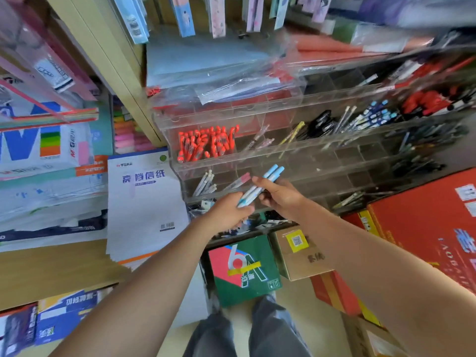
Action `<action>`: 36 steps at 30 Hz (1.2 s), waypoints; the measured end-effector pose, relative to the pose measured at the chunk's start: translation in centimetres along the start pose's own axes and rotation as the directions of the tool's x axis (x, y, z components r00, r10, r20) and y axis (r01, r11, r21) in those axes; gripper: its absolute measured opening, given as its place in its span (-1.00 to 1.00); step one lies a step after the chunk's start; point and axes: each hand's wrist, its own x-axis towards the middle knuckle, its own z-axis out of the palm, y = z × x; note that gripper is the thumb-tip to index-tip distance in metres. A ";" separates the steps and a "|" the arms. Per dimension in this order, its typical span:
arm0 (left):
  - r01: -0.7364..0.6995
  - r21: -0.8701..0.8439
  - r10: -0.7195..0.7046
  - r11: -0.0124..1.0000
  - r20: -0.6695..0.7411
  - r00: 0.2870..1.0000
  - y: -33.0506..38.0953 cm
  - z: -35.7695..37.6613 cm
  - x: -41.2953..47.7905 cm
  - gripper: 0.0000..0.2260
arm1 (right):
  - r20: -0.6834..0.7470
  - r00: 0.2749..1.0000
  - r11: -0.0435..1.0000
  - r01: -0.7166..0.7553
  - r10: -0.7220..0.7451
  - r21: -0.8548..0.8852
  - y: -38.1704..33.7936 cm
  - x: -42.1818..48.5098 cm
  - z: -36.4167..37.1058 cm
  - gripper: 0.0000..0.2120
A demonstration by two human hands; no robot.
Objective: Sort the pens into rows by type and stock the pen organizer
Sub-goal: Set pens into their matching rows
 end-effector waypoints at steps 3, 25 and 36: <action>0.004 0.058 0.000 0.998 -0.073 0.997 1.5 0.9 1.2 -0.64 | -0.077 0.997 0.997 0.026 -0.031 -0.069 -2.2 0.5 -2.3 -0.82; 0.119 0.137 -0.062 0.983 -0.364 0.929 0.5 2.1 4.6 -0.47 | -0.357 0.924 0.977 0.063 -0.135 -0.205 -1.0 7.0 -3.5 -0.88; 0.105 0.122 -0.056 0.987 -0.352 0.934 0.2 2.0 4.6 -0.46 | -0.209 0.973 0.987 0.062 -0.092 -0.149 -0.4 7.0 -3.3 -0.71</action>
